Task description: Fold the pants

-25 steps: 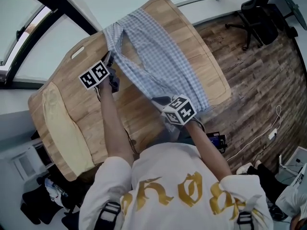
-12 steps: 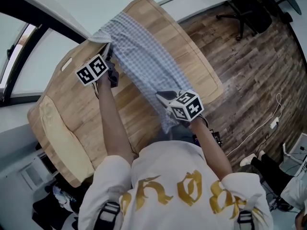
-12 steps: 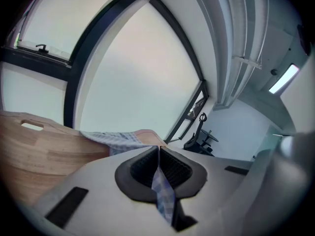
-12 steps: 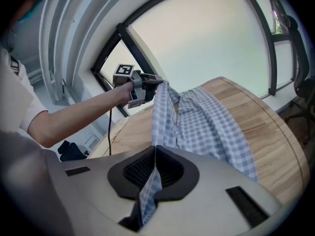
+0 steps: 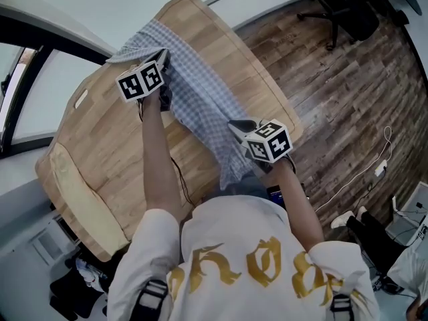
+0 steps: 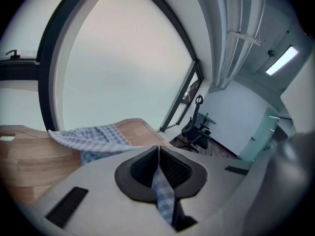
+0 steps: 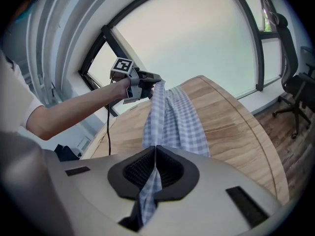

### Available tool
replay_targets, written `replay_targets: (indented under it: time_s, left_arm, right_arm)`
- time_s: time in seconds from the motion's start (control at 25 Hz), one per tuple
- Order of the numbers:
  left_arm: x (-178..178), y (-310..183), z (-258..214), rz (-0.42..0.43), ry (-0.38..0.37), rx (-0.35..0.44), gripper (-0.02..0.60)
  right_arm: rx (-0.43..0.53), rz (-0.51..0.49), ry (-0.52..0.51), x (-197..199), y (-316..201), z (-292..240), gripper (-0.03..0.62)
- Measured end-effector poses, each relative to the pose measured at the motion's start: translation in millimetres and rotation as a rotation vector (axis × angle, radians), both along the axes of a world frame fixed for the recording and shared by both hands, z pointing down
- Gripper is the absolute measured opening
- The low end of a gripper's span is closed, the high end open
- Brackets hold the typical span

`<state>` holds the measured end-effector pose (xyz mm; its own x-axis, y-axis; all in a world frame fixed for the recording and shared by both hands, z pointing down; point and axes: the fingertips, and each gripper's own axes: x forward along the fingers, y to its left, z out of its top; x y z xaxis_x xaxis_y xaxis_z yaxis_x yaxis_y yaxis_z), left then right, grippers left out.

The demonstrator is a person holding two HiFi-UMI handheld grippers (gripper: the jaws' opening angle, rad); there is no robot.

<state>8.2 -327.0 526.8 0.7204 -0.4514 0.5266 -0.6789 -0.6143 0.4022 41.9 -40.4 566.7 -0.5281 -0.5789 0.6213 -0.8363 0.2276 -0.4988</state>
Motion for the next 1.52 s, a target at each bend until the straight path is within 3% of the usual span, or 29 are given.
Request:
replay_targets:
  time_s: [0.36, 0.6, 0.72, 0.96, 1.08, 1.24, 1.52]
  left_arm:
    - [58, -9, 85, 0.109, -0.217, -0.073, 0.047]
    - [70, -10, 132, 0.139, -0.327, -0.101, 0.048]
    - [70, -11, 147, 0.135, -0.374, -0.117, 0.047]
    - [77, -7, 146, 0.164, -0.332, -0.149, 0.058]
    - [82, 0, 137, 0.192, -0.282, -0.165, 0.178]
    - [80, 5, 109, 0.194, -0.26, -0.097, 0.229]
    - [60, 37, 71, 0.245, -0.227, -0.032, 0.232]
  right_arm:
    - [-0.124, -0.029, 0.086, 58, -7, 75, 0.029]
    - [-0.186, -0.085, 0.198, 68, -7, 113, 0.029]
    - [-0.202, -0.085, 0.196, 67, -9, 116, 0.029]
    - [-0.201, -0.082, 0.182, 68, -7, 112, 0.046]
    - [-0.185, -0.048, 0.184, 71, -8, 100, 0.064]
    - [-0.166, 0.015, 0.21, 75, 3, 84, 0.085]
    - [-0.167, 0.095, 0.21, 43, 41, 67, 0.118]
